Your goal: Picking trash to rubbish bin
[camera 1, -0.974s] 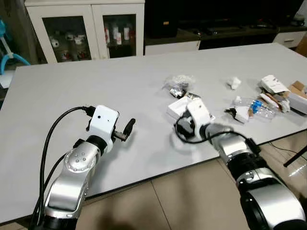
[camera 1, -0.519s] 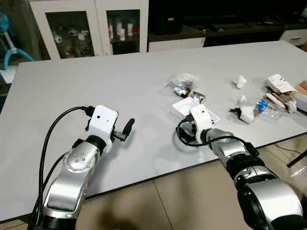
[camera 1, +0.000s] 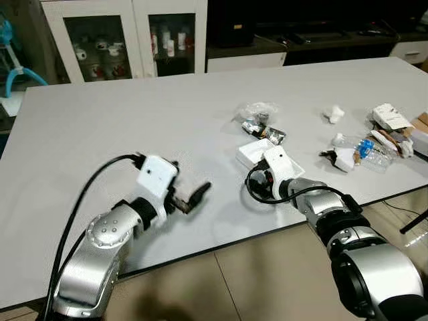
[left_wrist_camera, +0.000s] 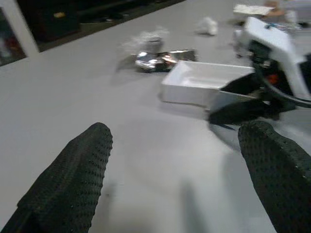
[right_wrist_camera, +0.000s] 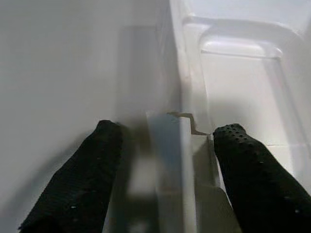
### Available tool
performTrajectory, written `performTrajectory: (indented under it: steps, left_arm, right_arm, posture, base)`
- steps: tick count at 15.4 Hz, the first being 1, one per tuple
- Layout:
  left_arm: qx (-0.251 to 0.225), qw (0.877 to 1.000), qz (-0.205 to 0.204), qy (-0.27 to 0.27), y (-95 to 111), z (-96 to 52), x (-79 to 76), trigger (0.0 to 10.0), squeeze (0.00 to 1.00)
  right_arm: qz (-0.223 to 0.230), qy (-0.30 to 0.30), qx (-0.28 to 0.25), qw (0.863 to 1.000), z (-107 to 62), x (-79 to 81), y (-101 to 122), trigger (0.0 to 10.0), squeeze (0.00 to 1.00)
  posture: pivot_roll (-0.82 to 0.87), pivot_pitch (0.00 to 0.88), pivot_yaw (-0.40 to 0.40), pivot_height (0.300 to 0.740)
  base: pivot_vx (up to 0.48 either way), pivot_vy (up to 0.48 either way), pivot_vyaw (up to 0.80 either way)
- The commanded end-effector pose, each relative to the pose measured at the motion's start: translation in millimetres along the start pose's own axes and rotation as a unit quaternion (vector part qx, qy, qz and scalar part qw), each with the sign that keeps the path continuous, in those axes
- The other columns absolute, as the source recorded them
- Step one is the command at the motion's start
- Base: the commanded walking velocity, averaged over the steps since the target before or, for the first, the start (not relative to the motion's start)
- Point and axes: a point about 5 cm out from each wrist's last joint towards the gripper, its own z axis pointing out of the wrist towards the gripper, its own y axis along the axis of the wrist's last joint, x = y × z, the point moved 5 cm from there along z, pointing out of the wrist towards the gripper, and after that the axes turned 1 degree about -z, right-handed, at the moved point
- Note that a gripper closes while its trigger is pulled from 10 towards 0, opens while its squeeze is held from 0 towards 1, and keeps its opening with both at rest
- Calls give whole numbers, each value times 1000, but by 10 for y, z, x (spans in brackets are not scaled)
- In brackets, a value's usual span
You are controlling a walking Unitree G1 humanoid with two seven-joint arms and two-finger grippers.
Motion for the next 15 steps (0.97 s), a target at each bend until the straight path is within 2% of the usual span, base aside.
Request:
performTrajectory:
  steps: [1,6,10,12,15]
  left_arm:
    - [1,1000,-2,-15,9,-12,-52,10000,0]
    - [1,1000,3,0,26,26,-4,10000,0]
    - [1,1000,10,15,17,36,46,10000,0]
    - [-2,999,12,34,32,47,90,10000,0]
    - [-15,995,25,95,51,48,229,10000,0]
  right_arm:
    - [12,0,16,1000,-13,-30,-58,0,0]
    - [28,-11,-1,1000,-29,-93,37,0,0]
    - [44,-4,-2,999,-26,-73,21,0,0]
    - [46,-4,-7,999,-33,-86,42,0,0]
    - [69,-10,-40,997,-41,-116,184,0,0]
  posture:
    - [37,0,-48,740]
    - [40,0,-55,740]
    - [30,0,-51,740]
    - [35,0,-55,740]
    - [29,0,-49,740]
  base:
    - [0,0,0]
    - [0,0,0]
    - [0,0,0]
    - [0,0,0]
    - [0,0,0]
